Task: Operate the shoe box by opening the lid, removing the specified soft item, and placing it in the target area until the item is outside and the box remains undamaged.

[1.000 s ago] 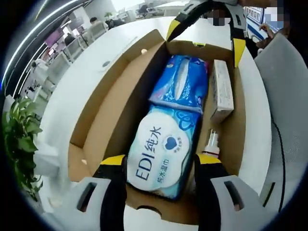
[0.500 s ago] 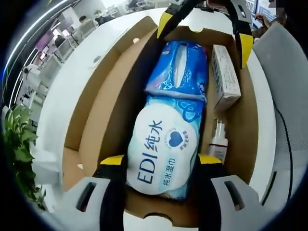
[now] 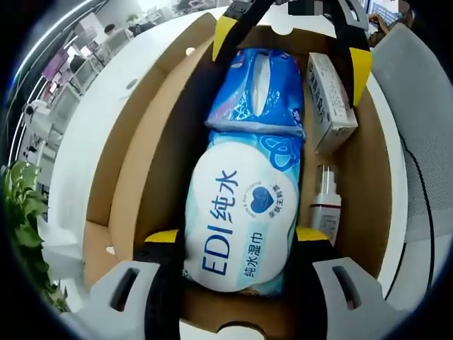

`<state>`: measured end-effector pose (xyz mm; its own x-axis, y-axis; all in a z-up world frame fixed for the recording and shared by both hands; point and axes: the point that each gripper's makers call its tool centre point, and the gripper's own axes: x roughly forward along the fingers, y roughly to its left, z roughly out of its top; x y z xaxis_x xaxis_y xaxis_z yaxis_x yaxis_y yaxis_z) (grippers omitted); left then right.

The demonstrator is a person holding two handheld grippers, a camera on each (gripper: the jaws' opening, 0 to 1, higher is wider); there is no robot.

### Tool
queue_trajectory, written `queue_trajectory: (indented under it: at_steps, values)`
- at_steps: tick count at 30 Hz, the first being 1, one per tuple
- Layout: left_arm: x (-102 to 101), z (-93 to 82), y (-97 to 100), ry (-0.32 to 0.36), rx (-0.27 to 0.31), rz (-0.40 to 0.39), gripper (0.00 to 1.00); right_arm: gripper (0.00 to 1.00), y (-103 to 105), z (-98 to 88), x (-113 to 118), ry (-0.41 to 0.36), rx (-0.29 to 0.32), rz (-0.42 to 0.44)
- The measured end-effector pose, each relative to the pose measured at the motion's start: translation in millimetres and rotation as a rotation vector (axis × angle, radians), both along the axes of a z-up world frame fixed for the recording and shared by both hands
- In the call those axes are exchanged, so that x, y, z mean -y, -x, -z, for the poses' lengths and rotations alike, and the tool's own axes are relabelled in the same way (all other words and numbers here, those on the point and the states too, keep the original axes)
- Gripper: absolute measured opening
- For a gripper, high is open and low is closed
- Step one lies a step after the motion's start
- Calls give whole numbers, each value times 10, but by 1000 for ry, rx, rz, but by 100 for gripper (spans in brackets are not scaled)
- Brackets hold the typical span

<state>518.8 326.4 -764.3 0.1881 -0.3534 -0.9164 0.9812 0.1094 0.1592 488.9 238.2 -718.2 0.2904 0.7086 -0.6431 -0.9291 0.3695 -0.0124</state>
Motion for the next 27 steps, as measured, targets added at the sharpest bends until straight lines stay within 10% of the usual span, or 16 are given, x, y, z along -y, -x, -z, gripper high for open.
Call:
queue_trajectory:
  at_steps: [27]
  values:
    - [10, 94, 47, -91, 15, 62, 61, 65, -95, 176, -512, 31, -1, -119]
